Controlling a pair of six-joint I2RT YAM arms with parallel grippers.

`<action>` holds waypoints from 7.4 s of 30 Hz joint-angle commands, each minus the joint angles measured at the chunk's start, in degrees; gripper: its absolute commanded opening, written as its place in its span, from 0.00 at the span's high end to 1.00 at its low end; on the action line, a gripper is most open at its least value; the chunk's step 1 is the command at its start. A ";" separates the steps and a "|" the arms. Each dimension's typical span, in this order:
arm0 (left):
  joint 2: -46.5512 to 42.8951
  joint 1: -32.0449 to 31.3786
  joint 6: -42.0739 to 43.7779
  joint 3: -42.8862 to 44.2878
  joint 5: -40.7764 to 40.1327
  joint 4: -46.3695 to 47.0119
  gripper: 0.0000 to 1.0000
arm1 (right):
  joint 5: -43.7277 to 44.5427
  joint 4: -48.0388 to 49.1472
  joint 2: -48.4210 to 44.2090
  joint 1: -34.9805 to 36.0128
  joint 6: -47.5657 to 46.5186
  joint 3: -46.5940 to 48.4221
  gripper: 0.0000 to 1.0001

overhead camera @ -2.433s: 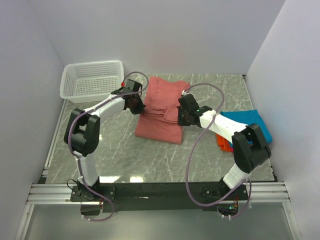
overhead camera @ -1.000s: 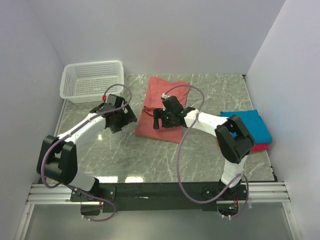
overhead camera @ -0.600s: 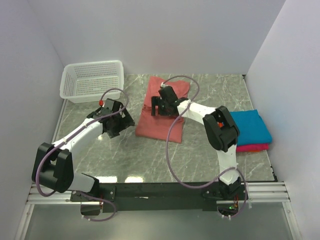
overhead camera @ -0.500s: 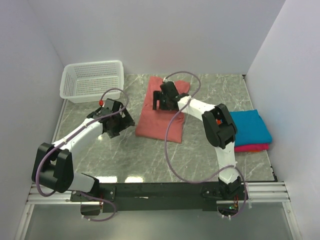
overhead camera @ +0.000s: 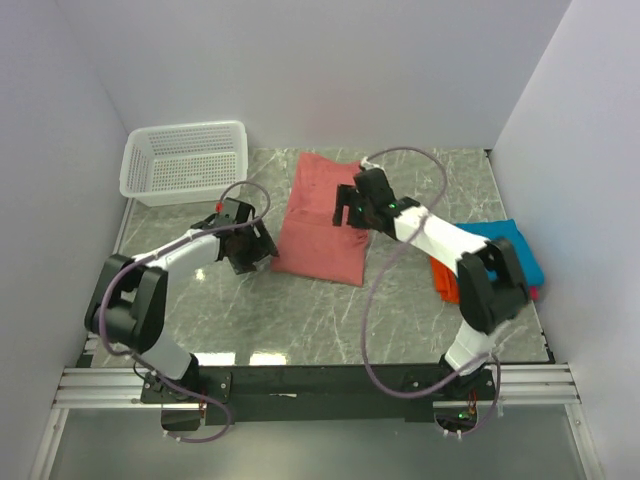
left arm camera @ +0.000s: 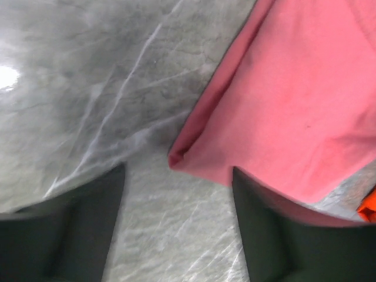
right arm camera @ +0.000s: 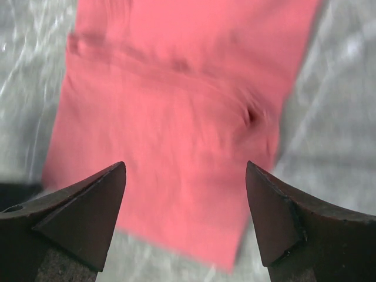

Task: Fold and stack the t-shirts
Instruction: Fold the tshirt, then neatly place the folded tshirt to the corner

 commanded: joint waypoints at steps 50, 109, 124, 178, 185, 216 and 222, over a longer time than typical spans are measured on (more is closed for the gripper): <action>-28.97 -1.50 -2.89 -17.42 5.27 -9.84 0.99 | -26.89 -7.08 -39.39 7.77 14.88 -41.80 1.00; 37.30 4.30 11.35 65.58 0.78 -6.08 0.01 | -35.32 -19.50 14.48 -25.81 -0.77 26.07 0.14; 16.21 4.30 8.19 36.51 4.21 -0.02 0.01 | -16.53 -7.45 2.08 -15.71 7.57 1.45 0.09; -4.64 4.30 6.43 15.21 -2.73 0.16 0.01 | 26.37 -42.42 -14.16 -5.06 -14.48 4.36 1.00; -5.08 4.30 6.78 14.68 -2.91 0.78 0.01 | 38.67 -45.59 -20.77 -6.12 -23.35 0.04 1.00; -5.78 4.56 6.78 15.38 -4.58 0.51 0.01 | 34.56 -42.18 -27.98 -23.69 -45.76 15.25 1.00; -5.17 4.74 6.87 15.30 -5.81 0.34 0.01 | 38.42 -30.33 -24.12 -31.33 -53.76 12.18 1.00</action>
